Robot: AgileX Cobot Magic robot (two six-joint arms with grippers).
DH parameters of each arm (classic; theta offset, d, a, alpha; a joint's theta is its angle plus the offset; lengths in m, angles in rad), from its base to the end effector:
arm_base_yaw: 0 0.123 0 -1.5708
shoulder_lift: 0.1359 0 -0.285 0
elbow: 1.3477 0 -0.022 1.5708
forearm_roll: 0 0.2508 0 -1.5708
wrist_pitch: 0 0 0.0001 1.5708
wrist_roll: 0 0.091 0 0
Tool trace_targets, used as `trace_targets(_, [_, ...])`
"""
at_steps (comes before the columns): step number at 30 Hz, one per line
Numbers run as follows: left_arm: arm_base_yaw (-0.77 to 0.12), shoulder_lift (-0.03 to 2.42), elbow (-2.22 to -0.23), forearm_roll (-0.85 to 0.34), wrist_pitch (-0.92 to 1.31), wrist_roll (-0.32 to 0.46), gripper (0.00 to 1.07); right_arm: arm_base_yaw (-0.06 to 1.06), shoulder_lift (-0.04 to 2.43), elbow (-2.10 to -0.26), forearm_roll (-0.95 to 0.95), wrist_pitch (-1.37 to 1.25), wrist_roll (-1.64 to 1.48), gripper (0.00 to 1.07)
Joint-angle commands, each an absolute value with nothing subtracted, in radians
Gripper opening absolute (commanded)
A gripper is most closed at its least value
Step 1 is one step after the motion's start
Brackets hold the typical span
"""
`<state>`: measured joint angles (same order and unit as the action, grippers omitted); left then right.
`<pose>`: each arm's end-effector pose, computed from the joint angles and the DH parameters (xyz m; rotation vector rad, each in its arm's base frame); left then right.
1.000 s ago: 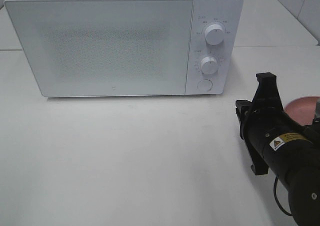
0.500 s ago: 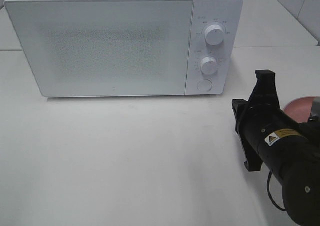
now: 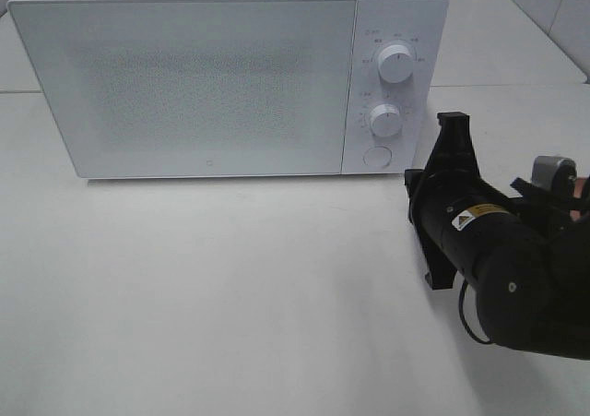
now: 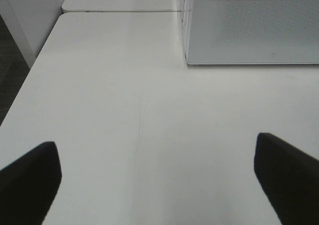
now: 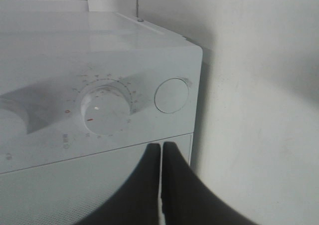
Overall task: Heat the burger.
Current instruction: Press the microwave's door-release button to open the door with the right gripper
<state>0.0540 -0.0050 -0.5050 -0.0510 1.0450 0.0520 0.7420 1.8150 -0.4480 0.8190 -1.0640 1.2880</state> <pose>-0.0054 -0.0043 0.2800 0.0002 2.0176 0.0066 0.2335 0.1352 0.1269 1.3663 1.4686 1.0208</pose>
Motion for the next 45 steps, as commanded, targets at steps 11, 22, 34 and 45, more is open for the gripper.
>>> trace_targets(11, [0.05,-0.026,-0.502,-0.054,1.036,0.049,0.98,0.662,1.941,-0.605,0.776,-0.981,1.276,0.0])
trace_targets(22, [0.05,-0.026,-0.502,-0.054,1.036,0.049,0.98,0.597,2.022,-0.704,0.697,-0.97,1.276,0.0])
trace_targets(34, [0.05,-0.026,-0.502,-0.054,1.036,0.049,0.98,0.582,2.098,-0.798,0.699,-0.955,1.277,0.0])
trace_targets(45, [0.05,-0.026,-0.502,-0.054,1.036,0.049,0.98,0.562,2.153,-0.845,0.713,-0.955,1.272,0.0])
